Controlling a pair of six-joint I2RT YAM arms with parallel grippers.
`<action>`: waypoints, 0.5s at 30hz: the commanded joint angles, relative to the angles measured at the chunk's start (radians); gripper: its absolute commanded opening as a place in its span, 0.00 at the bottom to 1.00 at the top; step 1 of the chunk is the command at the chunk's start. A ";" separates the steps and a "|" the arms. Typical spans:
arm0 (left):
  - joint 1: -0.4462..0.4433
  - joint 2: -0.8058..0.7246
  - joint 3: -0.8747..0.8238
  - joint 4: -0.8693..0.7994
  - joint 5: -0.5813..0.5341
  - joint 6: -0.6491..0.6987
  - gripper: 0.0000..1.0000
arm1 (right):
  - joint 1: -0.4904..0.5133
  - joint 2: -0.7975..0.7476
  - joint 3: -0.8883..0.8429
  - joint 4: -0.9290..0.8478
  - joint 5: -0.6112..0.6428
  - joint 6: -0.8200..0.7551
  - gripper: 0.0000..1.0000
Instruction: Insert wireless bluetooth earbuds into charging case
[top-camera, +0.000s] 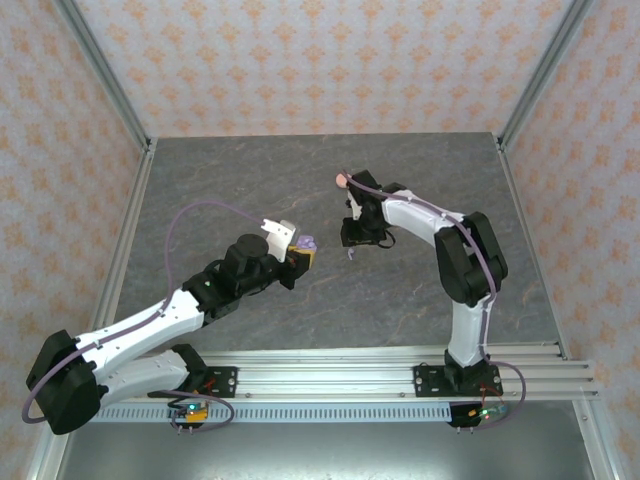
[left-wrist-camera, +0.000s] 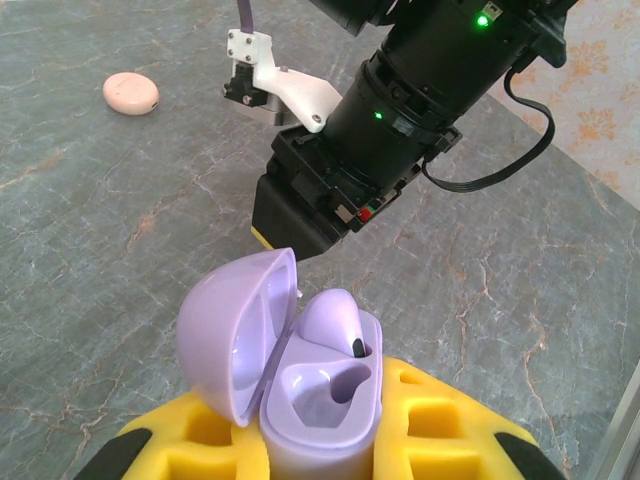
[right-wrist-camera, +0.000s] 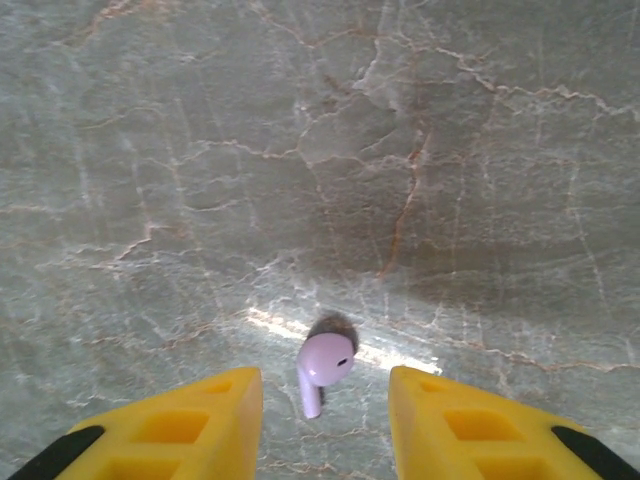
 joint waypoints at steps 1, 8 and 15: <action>0.001 -0.004 -0.004 0.029 -0.006 0.016 0.01 | 0.019 0.038 0.049 -0.072 0.077 -0.001 0.39; 0.001 -0.007 -0.004 0.023 -0.009 0.018 0.01 | 0.050 0.072 0.088 -0.101 0.111 0.004 0.39; 0.001 -0.006 -0.004 0.023 -0.009 0.018 0.01 | 0.051 0.089 0.098 -0.103 0.103 0.007 0.38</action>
